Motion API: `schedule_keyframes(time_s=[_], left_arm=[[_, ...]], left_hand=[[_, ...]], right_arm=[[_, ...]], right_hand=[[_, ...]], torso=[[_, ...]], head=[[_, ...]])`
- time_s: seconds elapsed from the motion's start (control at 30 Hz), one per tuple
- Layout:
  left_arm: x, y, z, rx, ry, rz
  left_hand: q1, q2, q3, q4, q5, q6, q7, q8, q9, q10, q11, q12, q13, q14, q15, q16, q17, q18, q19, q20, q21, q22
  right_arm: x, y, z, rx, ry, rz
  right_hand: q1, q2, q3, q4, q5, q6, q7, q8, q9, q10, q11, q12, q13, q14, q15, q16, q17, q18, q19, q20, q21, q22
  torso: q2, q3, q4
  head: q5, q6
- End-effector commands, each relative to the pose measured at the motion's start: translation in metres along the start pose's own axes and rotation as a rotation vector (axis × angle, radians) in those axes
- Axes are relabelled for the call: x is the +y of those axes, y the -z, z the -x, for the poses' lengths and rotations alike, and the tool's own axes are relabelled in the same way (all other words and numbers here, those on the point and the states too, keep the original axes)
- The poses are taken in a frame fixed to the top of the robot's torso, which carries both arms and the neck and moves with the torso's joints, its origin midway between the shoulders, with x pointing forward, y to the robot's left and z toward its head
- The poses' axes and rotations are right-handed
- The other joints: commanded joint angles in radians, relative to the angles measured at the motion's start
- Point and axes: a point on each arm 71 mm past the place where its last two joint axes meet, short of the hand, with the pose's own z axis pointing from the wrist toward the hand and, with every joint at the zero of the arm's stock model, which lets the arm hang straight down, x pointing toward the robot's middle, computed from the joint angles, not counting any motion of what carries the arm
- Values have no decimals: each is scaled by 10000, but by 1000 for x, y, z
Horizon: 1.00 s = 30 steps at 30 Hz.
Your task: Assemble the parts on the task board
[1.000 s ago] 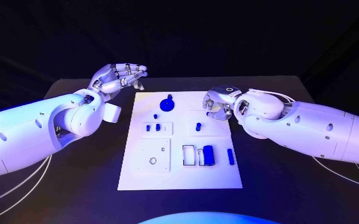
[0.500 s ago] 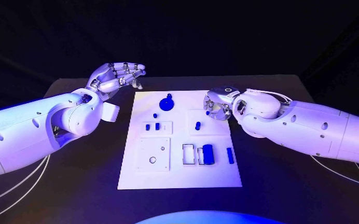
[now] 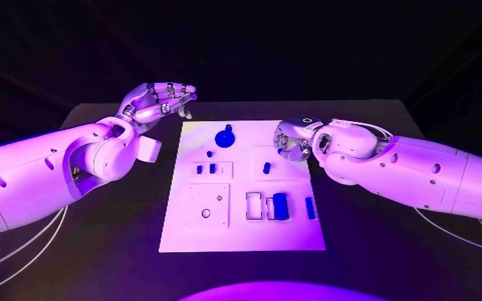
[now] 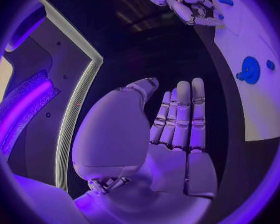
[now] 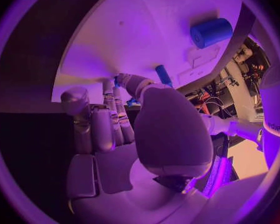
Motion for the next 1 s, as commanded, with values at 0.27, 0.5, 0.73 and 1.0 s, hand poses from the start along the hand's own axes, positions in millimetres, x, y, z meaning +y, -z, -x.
schedule_keyframes(time_s=[0.27,0.5,0.73,1.0], left_arm=[[-1,-1,-4,185,-386,-115],[-1,-1,-4,181,-426,-107],[-1,-2,-5,195,-570,-138],[-1,-2,-7,208,-657,-146]], left_hand=[[206,28,37,-113,56,-56,101,-28,-2,-106,1,-49,-26,-70,46,-70,-26,134,85,10,-12,4],[254,34,65,-146,56,-56,105,-27,-1,-109,5,-49,-34,-70,44,-78,-34,134,90,5,0,14],[299,40,94,-179,57,-53,109,-24,0,-111,8,-50,-44,-67,42,-84,-42,134,95,0,16,26],[314,33,103,-194,55,-56,114,-26,-1,-124,12,-58,-52,-67,43,-89,-47,134,97,-2,24,33]], right_arm=[[6,-1,-19,797,-291,131],[9,0,-26,1073,-131,145],[10,1,-30,1169,225,80],[10,2,-31,1038,503,-60]], right_hand=[[213,453,287,-41,-735,107,-20,169,160,158,-40,10,15,570,-80,178,-15,-202,56,-45,123,189],[585,787,618,-487,-757,529,-137,527,438,659,-191,130,135,538,-221,259,-76,-230,116,-128,403,527],[582,834,703,-746,-758,709,-220,734,649,987,-294,179,236,523,-317,301,-112,-269,172,-198,655,808],[560,817,720,-803,-758,743,-238,777,701,1043,-314,173,255,515,-336,294,-150,-276,177,-214,703,868]], torso=[[2,4,-5],[-5,6,-5],[-6,-17,-8],[-5,-4,-16]], head=[[-10,-38],[-12,-92],[-23,-118],[-31,-116]])
